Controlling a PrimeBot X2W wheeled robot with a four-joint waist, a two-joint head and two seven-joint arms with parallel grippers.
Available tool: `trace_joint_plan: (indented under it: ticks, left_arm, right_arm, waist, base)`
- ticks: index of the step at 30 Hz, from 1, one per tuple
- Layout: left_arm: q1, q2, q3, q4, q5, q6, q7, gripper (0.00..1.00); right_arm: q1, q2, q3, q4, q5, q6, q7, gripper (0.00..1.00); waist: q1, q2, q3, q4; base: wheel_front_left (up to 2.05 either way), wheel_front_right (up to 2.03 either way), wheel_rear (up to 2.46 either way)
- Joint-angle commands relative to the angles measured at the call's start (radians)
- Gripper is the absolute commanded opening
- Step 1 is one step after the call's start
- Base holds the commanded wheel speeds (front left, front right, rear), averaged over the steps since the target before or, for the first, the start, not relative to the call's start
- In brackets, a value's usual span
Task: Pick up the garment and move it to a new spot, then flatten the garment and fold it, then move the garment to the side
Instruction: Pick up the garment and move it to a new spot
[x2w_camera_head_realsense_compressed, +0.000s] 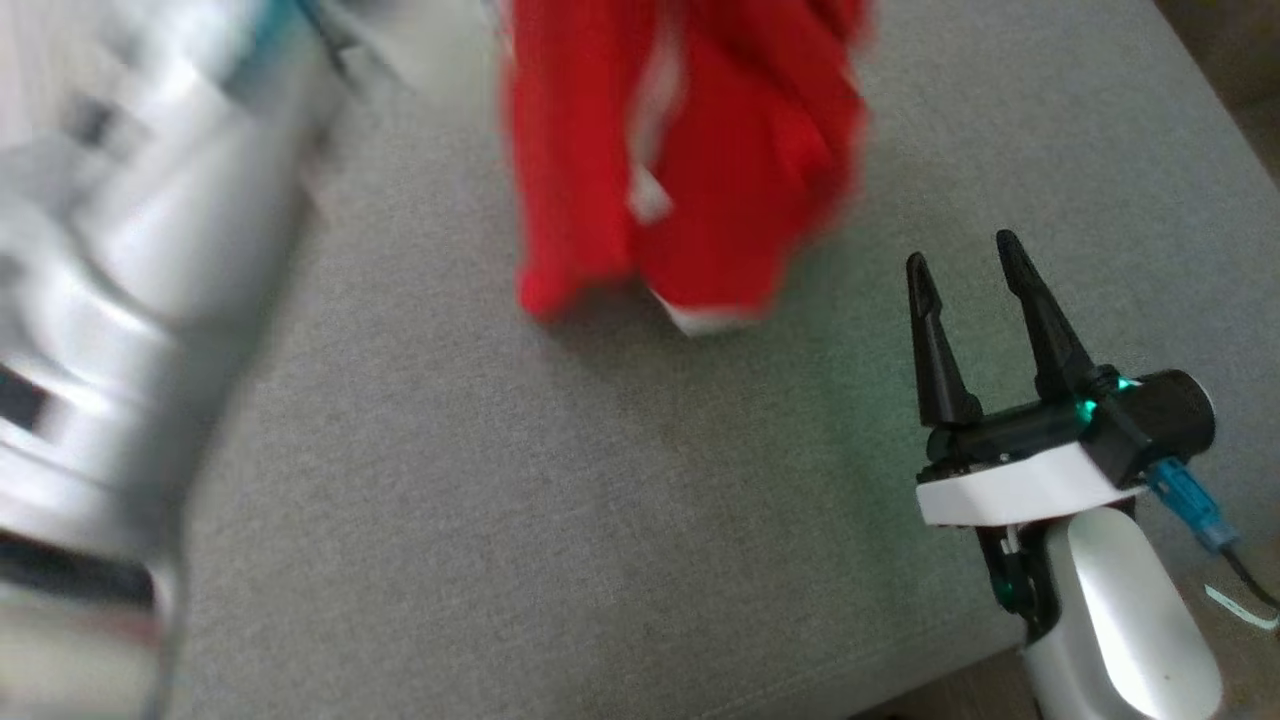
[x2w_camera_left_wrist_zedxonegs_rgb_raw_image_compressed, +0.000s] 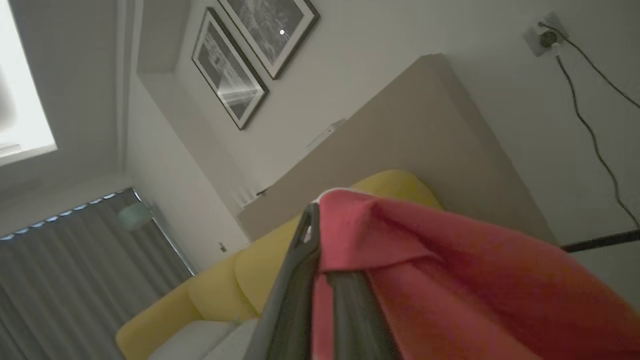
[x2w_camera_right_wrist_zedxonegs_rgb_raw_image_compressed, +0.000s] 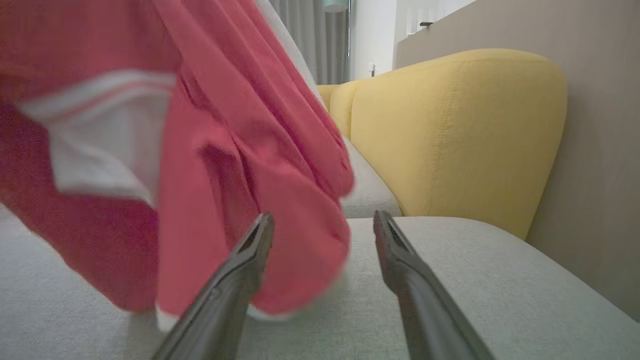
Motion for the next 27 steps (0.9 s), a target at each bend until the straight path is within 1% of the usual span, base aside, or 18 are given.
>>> trace_joint_plan:
  ticks: [1, 6, 9, 10, 11, 12, 13, 14, 15, 21, 22, 24, 27]
  left_arm:
    - [0.075, 0.017, -0.027, -0.011, -0.015, 0.002, -0.025, 0.0]
    - [0.325, -0.054, -0.144, 0.083, -0.042, 0.008, -0.096, 0.0]
    - [0.44, -0.097, -0.181, 0.142, -0.048, 0.041, -0.129, 0.0]
    - [0.468, -0.11, -0.187, 0.154, -0.048, 0.056, -0.136, 0.0]
    - [0.468, -0.11, -0.187, 0.154, -0.048, 0.056, -0.136, 0.0]
    - [0.492, -0.122, -0.188, 0.16, -0.047, 0.075, -0.141, 0.0]
    - [0.515, -0.134, -0.184, 0.16, -0.051, 0.093, -0.144, 0.47]
    - [0.536, -0.144, -0.175, 0.144, -0.057, 0.11, -0.145, 1.0]
    - [0.582, -0.153, -0.151, 0.092, -0.065, 0.145, -0.146, 1.0]
    - [0.767, -0.145, -0.044, -0.088, -0.074, 0.258, -0.146, 1.0]
    - [0.801, -0.143, -0.029, -0.111, -0.075, 0.27, -0.146, 1.0]
    - [0.865, -0.142, -0.008, -0.14, -0.079, 0.281, -0.146, 1.0]
    - [0.941, -0.147, 0.009, -0.148, -0.091, 0.272, -0.146, 1.0]
  right_arm:
    - [-0.002, 0.008, 0.02, -0.038, 0.01, 0.007, -0.002, 1.0]
    - [0.016, 0.008, 0.02, -0.039, 0.012, 0.007, -0.002, 1.0]
    - [0.027, 0.008, 0.014, -0.039, 0.01, 0.007, -0.002, 1.0]
    - [0.032, 0.008, 0.011, -0.039, 0.01, 0.007, -0.002, 1.0]
    - [0.032, 0.008, 0.011, -0.039, 0.01, 0.007, -0.002, 1.0]
    - [0.037, 0.008, 0.009, -0.038, 0.008, 0.007, -0.002, 1.0]
    - [0.043, 0.008, 0.007, -0.036, 0.006, 0.007, -0.002, 1.0]
    - [0.049, 0.008, 0.004, -0.034, 0.003, 0.007, -0.002, 1.0]
    - [0.059, 0.008, -0.001, -0.03, -0.005, 0.007, -0.002, 1.0]
    - [0.104, 0.008, -0.029, -0.013, -0.025, 0.007, -0.002, 1.0]
    - [0.113, 0.008, -0.037, -0.012, -0.029, 0.007, -0.002, 1.0]
    - [0.131, 0.008, -0.05, -0.009, -0.038, 0.007, -0.002, 1.0]
    - [0.153, 0.008, -0.056, -0.001, -0.056, 0.007, -0.002, 1.0]
  waist:
    - [0.0003, -0.0001, 0.019, 0.001]
    - [0.0003, -0.0001, 0.037, 0.021]
    - [0.0003, -0.0001, 0.037, 0.038]
    - [0.0003, -0.0001, 0.034, 0.047]
    - [0.0003, -0.0001, 0.034, 0.047]
    - [0.0003, -0.0001, 0.029, 0.056]
    - [0.0003, -0.0001, 0.023, 0.066]
    - [0.0003, -0.0001, 0.016, 0.076]
    - [0.0003, -0.0001, -0.005, 0.098]
    - [0.0003, -0.0001, -0.089, 0.159]
    - [0.0003, -0.0001, -0.1, 0.171]
    - [0.0003, -0.0001, -0.118, 0.195]
    - [0.0003, -0.0001, -0.134, 0.222]
  base:
    - [0.0, 0.0, 0.0]
    - [0.0, 0.0, 0.0]
    - [0.0, 0.0, 0.0]
    - [0.0, 0.0, 0.0]
    - [0.0, 0.0, 0.0]
    - [0.0, 0.0, 0.0]
    - [0.0, 0.0, 0.0]
    - [0.0, 0.0, 0.0]
    - [0.0, 0.0, 0.0]
    - [0.0, 0.0, 0.0]
    - [0.0, 0.0, 0.0]
    - [0.0, 0.0, 0.0]
    - [0.0, 0.0, 0.0]
